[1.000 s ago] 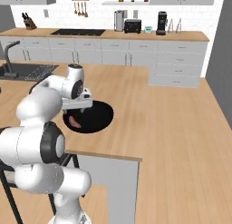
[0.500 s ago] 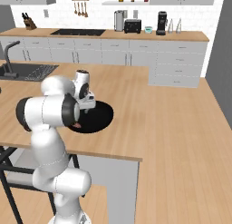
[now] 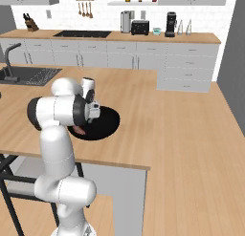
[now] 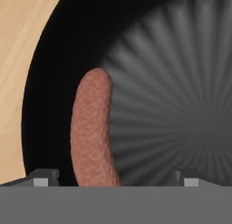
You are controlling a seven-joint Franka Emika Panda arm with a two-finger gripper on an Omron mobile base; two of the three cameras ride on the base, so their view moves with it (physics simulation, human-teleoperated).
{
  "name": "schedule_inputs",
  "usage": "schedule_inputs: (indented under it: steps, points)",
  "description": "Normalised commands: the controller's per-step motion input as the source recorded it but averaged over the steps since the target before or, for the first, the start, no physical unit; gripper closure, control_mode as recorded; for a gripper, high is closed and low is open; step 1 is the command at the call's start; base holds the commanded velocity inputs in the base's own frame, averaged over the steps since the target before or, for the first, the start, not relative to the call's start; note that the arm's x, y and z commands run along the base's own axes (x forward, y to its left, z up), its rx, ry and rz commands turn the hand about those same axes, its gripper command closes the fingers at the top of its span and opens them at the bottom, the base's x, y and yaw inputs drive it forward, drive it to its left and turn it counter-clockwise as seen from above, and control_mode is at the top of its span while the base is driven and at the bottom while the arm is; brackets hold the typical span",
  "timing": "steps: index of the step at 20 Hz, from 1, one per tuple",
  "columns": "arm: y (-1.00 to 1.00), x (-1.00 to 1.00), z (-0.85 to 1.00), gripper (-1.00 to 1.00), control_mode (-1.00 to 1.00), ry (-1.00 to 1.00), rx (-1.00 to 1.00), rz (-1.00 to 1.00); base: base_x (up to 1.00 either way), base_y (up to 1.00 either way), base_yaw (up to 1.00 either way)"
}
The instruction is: Place one bun and one sausage from the bowl on each plate.
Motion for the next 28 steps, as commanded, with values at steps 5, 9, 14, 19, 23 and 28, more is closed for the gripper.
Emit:
schedule_inputs:
  steps: [5, 9, 14, 19, 23, 28]
  points:
    - [0.03, -0.24, -0.46, -1.0, -1.0, 0.0, 0.0, 0.03, 0.0, 0.0, 0.0]
    - [0.06, -0.24, -0.19, -1.0, -1.0, 0.0, 0.0, 0.0, 0.0, 0.0, 0.0]
    - [0.04, -0.02, -0.07, -1.0, -1.0, 0.0, 0.0, 0.0, 0.0, 0.0, 0.0]
    - [0.0, -0.03, -0.29, -1.0, -1.0, 0.0, 0.0, 0.01, 0.0, 0.0, 0.0]
    - [0.01, 0.0, -0.24, -1.0, -1.0, 0.0, 0.0, 0.01, 0.0, 0.0, 0.0]
    - [0.0, 0.0, 0.0, -1.0, -1.0, 0.0, 0.0, 0.0, 0.0, 0.0, 0.0]
